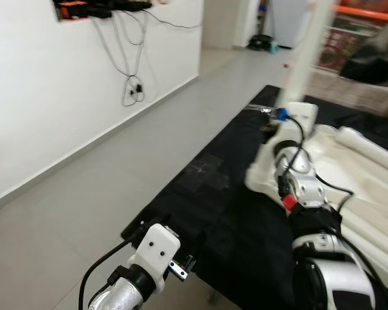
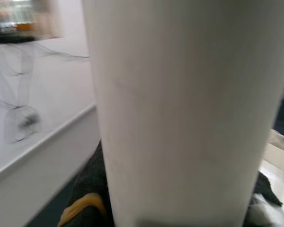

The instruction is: Building children table

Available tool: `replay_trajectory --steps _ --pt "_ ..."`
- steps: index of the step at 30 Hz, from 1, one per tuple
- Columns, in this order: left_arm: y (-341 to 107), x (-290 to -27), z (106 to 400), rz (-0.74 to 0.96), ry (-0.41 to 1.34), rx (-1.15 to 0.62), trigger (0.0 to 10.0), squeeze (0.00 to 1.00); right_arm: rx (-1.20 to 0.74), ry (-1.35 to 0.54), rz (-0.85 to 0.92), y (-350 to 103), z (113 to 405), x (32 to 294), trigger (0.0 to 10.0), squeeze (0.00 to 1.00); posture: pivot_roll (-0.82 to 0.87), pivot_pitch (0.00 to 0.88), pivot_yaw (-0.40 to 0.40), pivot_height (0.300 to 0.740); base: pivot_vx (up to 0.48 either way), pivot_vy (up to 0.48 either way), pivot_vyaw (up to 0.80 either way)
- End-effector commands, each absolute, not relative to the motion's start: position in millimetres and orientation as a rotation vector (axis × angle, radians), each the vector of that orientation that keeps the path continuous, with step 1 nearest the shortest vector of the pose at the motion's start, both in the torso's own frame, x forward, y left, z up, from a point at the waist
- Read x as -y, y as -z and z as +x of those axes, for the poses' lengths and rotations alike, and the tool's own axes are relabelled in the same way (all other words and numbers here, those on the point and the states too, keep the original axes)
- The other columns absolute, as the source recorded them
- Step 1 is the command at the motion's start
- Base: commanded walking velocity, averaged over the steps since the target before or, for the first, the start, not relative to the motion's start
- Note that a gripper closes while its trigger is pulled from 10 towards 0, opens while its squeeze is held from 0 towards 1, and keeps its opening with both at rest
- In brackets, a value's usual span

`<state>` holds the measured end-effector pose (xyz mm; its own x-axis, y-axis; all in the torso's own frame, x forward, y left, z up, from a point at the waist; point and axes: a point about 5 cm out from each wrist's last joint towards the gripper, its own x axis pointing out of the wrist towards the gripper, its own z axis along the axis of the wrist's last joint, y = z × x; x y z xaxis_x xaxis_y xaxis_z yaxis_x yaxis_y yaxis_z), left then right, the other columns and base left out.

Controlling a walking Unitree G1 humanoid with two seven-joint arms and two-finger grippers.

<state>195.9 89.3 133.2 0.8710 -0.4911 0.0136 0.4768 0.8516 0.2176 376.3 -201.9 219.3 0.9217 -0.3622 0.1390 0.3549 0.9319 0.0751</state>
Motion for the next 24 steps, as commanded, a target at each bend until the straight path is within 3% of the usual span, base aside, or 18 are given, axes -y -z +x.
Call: replay_trajectory --steps 1,3,4,8,9,11,12,15,17,19,21,24 --pt "-130 -87 195 0.211 0.522 0.057 10.0 0.00 0.087 0.479 0.050 -202 367 210 0.0 0.00 0.13 0.066 -0.052 0.740 0.000 0.000 0.00" --pt "-130 -87 196 0.211 0.522 0.057 10.0 0.00 0.094 0.470 0.062 -202 365 201 0.0 0.00 0.13 0.070 -0.054 0.740 0.000 0.000 0.00" --pt "-130 -87 196 0.211 0.522 0.057 10.0 0.00 0.136 0.391 0.079 -206 368 188 10.0 0.00 0.13 0.070 -0.051 0.740 0.000 0.000 0.00" --pt "-130 -88 196 0.211 0.522 0.056 10.0 0.00 0.196 0.252 0.122 -212 372 168 10.0 0.00 0.13 0.071 -0.050 0.740 0.000 0.000 0.00" --pt "-130 -88 196 0.211 0.521 0.056 10.0 0.00 0.204 0.110 0.184 -216 374 157 10.0 1.00 0.13 0.073 -0.052 0.740 0.000 0.000 0.00" --pt "-130 -88 196 0.211 0.521 0.056 10.0 0.00 0.215 0.004 0.228 -219 375 148 10.0 1.00 0.13 0.074 -0.051 0.740 0.000 0.000 0.00" --pt "-129 -88 196 0.210 0.520 0.056 10.0 0.00 0.217 -0.340 0.334 -228 374 138 10.0 0.00 0.13 0.075 -0.049 0.740 0.000 0.000 0.00" --pt "-129 -88 196 0.210 0.520 0.055 10.0 0.00 0.214 -0.460 0.370 -231 371 137 10.0 0.00 0.13 0.074 -0.050 0.740 0.000 0.000 0.00" --pt "-129 -88 197 0.210 0.520 0.056 10.0 0.00 0.180 -0.754 0.369 -233 362 139 10.0 0.00 0.13 0.077 -0.052 0.740 0.000 0.000 0.00" --pt "-129 -88 197 0.210 0.520 0.056 10.0 0.00 0.180 -0.754 0.369 -233 362 139 10.0 0.00 0.13 0.077 -0.052 0.740 0.000 0.000 0.00" --pt "-130 -88 197 0.211 0.518 0.058 10.0 0.00 0.127 -1.036 0.327 -230 350 143 10.0 0.00 0.13 0.077 -0.056 0.740 0.000 0.000 0.00" --pt "-130 -88 197 0.211 0.516 0.059 10.0 0.00 0.083 -1.186 0.281 -223 343 145 10.0 0.00 0.13 0.078 -0.057 0.740 0.000 0.000 0.00"
